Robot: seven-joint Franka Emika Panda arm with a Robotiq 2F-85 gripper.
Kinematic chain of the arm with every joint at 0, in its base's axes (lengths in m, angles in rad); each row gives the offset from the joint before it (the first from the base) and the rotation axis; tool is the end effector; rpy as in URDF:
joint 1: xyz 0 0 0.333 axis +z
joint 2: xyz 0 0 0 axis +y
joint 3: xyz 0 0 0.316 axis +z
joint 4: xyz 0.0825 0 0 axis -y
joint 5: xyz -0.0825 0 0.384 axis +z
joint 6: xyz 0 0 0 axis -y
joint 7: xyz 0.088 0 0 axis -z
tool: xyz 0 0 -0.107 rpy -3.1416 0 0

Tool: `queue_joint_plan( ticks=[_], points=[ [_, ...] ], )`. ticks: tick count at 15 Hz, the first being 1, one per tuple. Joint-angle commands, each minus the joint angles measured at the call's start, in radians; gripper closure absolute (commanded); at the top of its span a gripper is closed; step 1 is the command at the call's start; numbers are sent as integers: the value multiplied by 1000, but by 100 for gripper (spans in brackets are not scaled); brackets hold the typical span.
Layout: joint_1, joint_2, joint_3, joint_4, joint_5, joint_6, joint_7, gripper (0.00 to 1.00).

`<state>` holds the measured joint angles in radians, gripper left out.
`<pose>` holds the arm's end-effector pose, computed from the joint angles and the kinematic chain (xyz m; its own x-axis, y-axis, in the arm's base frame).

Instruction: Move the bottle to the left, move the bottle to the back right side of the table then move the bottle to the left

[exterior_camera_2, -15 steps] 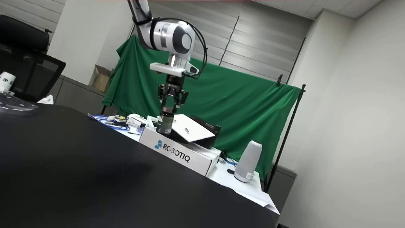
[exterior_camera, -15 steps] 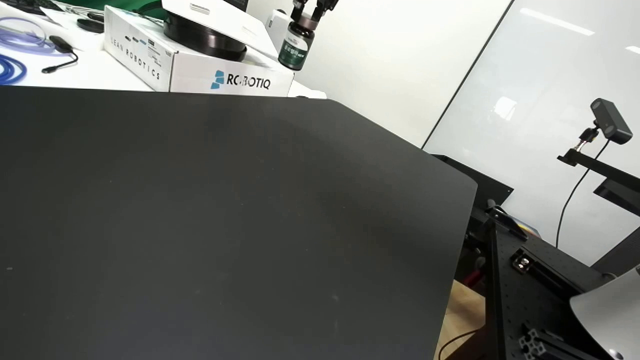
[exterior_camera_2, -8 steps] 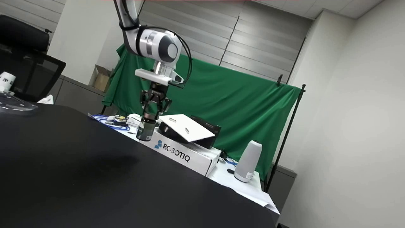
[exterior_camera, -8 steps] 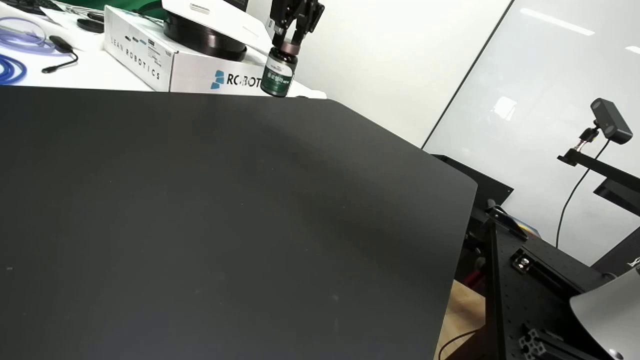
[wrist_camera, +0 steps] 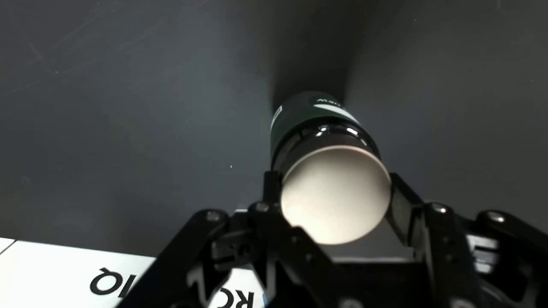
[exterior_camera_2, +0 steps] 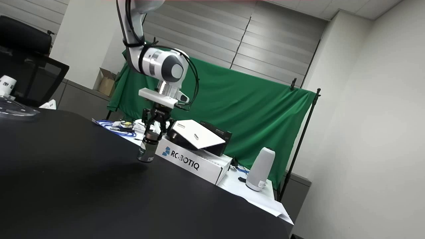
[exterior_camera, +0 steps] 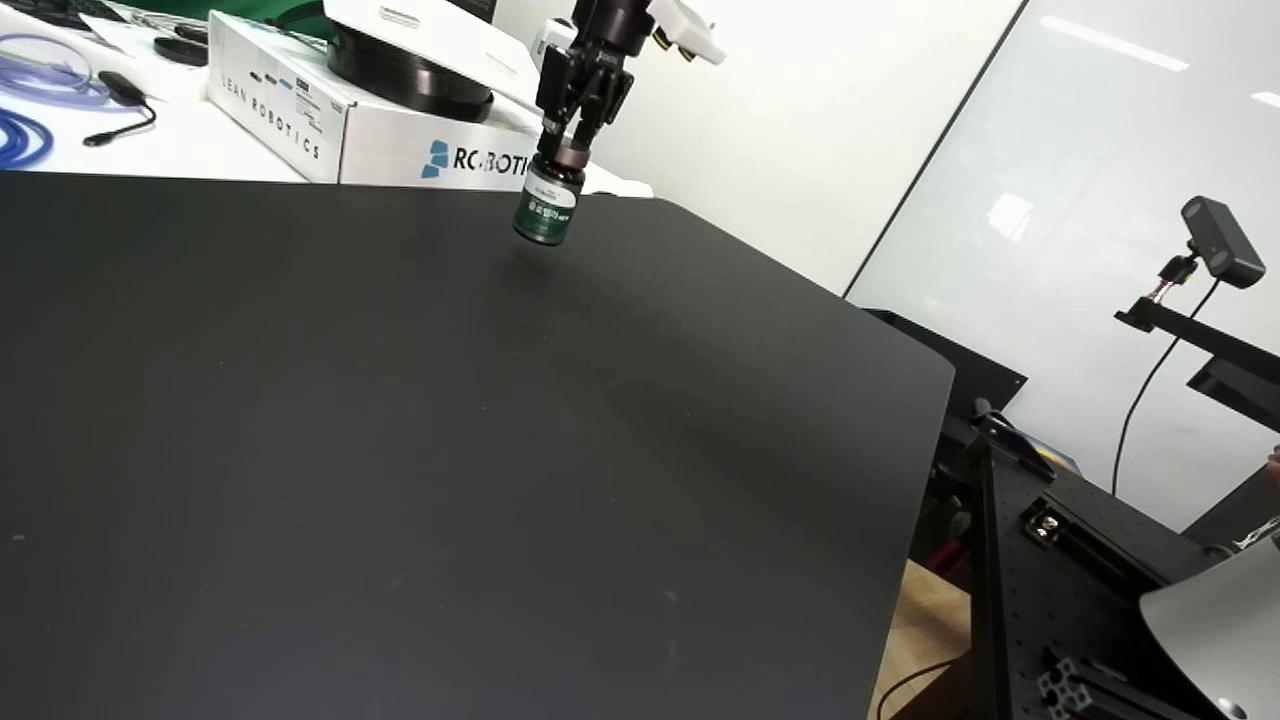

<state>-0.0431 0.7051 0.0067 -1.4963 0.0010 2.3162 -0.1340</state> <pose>0.7256 -0.0273 0.2642 0.9889 0.0949 0.1142 0.0944 -0.9955 0.0102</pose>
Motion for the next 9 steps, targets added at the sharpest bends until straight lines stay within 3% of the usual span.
queue_joint_plan(
  ticks=[1,3,4,7,9],
  points=[
    [-29,4,22,-19,24,21,-36,64],
    [-34,9,24,-20,29,20,-45,64],
    [-35,0,25,-27,34,12,-41,17],
    [-44,-63,34,-61,39,7,-64,2],
    [-52,-145,40,-102,46,2,-82,0]
  ],
)
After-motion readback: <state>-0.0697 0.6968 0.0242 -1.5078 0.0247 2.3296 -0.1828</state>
